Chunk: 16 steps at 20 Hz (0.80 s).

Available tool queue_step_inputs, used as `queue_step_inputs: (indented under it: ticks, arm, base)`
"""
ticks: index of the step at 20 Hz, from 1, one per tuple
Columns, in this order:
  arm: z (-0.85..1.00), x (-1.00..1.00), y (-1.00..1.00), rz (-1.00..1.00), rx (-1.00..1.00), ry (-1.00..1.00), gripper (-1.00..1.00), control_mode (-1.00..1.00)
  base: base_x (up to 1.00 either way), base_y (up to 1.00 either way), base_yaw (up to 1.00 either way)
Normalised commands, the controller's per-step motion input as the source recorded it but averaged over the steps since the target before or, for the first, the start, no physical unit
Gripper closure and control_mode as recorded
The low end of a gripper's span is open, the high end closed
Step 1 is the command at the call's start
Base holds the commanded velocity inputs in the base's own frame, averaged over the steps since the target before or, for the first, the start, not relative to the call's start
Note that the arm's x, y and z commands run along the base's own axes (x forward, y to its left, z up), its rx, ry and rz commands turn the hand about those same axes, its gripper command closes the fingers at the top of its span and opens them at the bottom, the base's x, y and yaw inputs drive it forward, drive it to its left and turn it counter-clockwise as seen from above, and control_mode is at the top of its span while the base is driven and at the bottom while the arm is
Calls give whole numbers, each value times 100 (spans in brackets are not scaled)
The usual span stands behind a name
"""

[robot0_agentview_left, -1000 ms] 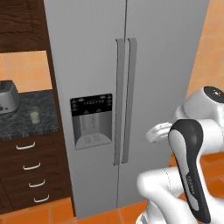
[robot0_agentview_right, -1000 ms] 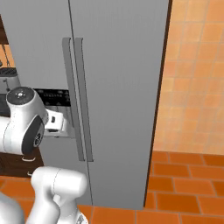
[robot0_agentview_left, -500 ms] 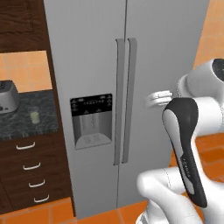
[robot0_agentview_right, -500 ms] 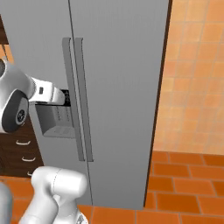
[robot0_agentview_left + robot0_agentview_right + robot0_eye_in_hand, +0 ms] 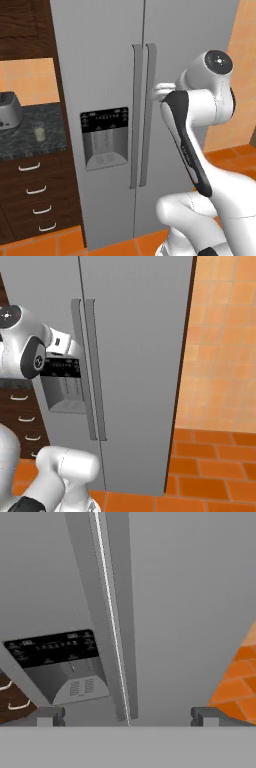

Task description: Grab a lemon wedge from the fridge and one ice cube from the ice bowl, and put them in the glass of lemonade.

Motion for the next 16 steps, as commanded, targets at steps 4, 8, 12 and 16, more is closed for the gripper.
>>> queue_step_inputs:
  ticks: [4,8,12,16]
  arm:
    - [-69,100,-7,3,14,-2,-100,-100]
    - [-53,98,-4,2,0,0,-100,-100]
    - [-6,75,0,3,-1,0,-100,-100]
    - [23,25,-13,10,-9,0,-100,-100]
  base:
    - [0,0,0]
    - [0,0,0]
    - [0,0,0]
    - [0,0,0]
